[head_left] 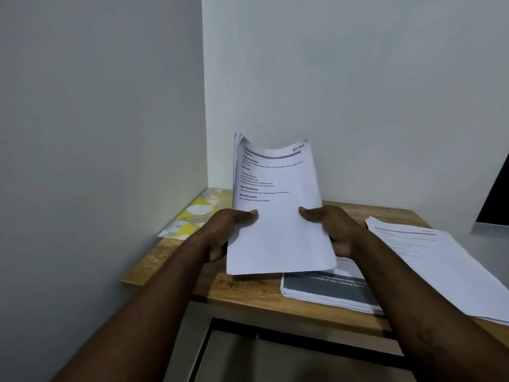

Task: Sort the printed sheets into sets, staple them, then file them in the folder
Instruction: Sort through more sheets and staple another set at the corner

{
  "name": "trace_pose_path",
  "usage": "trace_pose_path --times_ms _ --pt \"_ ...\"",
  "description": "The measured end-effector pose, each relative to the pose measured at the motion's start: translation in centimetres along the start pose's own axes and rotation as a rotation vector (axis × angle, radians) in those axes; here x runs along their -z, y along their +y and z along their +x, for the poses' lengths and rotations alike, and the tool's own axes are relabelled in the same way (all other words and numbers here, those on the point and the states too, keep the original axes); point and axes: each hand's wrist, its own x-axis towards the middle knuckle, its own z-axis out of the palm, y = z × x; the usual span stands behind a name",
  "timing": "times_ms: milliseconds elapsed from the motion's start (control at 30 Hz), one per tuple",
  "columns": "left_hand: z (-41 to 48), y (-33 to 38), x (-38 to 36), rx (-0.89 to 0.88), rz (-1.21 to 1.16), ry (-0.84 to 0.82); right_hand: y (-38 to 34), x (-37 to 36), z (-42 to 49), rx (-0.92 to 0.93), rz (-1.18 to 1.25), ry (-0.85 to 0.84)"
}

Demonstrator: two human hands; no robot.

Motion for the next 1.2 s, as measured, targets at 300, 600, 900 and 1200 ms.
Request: trace_pose_path --times_ms 300,600,900,1200 --pt "5.6 0.5 0.3 -0.025 -0.079 0.088 1.2 2.4 1.0 -0.085 -0.027 -0.023" --pt "10.1 -1.6 0.9 -0.003 -0.071 0.091 1.4 3.4 4.7 0.144 -0.081 0.107" --pt "10.7 -1.9 1.0 -0.04 -0.098 0.066 1.7 3.2 8.4 0.089 -0.042 0.234" --pt "13.6 -3.0 2.0 -0.272 -0.068 0.178 3.2 2.9 8.3 0.149 -0.004 0.174"
